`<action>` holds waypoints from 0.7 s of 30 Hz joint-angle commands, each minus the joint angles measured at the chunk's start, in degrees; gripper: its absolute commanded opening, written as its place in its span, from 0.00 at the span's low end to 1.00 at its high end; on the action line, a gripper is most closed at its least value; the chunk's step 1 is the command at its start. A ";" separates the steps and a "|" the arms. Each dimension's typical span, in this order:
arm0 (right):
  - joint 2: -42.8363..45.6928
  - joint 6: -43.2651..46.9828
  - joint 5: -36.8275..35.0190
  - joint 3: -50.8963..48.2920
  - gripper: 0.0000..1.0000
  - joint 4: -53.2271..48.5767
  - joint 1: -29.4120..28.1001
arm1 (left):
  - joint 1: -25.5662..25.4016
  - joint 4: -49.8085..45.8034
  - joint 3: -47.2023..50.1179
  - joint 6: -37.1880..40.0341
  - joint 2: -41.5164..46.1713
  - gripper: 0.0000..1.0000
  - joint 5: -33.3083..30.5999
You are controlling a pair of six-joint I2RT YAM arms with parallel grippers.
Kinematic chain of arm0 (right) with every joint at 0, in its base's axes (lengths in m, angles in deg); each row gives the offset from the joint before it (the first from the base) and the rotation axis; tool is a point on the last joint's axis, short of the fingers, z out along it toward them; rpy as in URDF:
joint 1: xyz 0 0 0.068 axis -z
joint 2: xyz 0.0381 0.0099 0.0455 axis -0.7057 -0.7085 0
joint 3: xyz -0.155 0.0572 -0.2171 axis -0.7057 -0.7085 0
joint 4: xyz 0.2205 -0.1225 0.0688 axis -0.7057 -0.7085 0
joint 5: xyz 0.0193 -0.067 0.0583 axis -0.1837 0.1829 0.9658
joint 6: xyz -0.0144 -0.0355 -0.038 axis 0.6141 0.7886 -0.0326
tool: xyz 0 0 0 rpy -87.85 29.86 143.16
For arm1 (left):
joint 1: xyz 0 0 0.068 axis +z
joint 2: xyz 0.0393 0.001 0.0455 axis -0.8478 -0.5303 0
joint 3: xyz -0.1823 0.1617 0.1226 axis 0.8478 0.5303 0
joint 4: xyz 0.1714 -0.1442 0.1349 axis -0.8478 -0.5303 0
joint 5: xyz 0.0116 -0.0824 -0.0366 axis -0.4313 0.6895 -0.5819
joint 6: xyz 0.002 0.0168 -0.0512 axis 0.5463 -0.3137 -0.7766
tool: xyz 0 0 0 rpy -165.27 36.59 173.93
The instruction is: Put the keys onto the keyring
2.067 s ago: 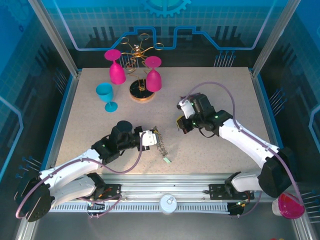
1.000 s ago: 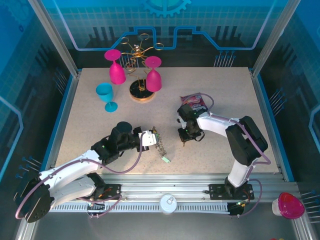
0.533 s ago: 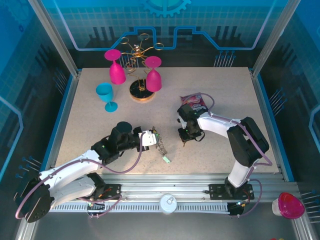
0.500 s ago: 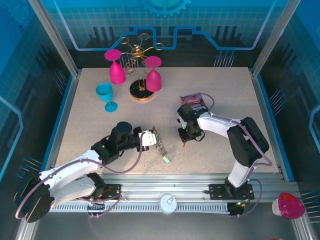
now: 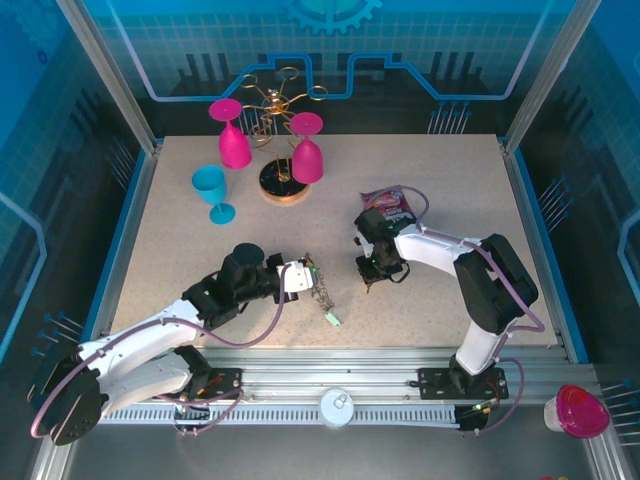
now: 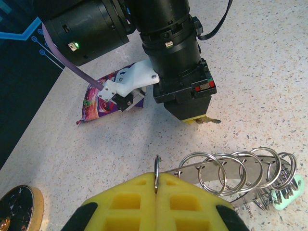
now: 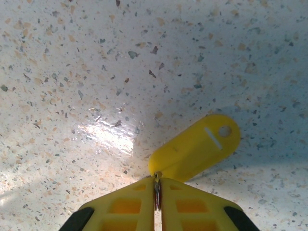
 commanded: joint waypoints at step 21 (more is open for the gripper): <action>-0.96 -0.73 0.51 1.33 0.09 -1.86 -0.92 | -0.22 0.70 -0.34 -0.71 0.74 0.00 0.18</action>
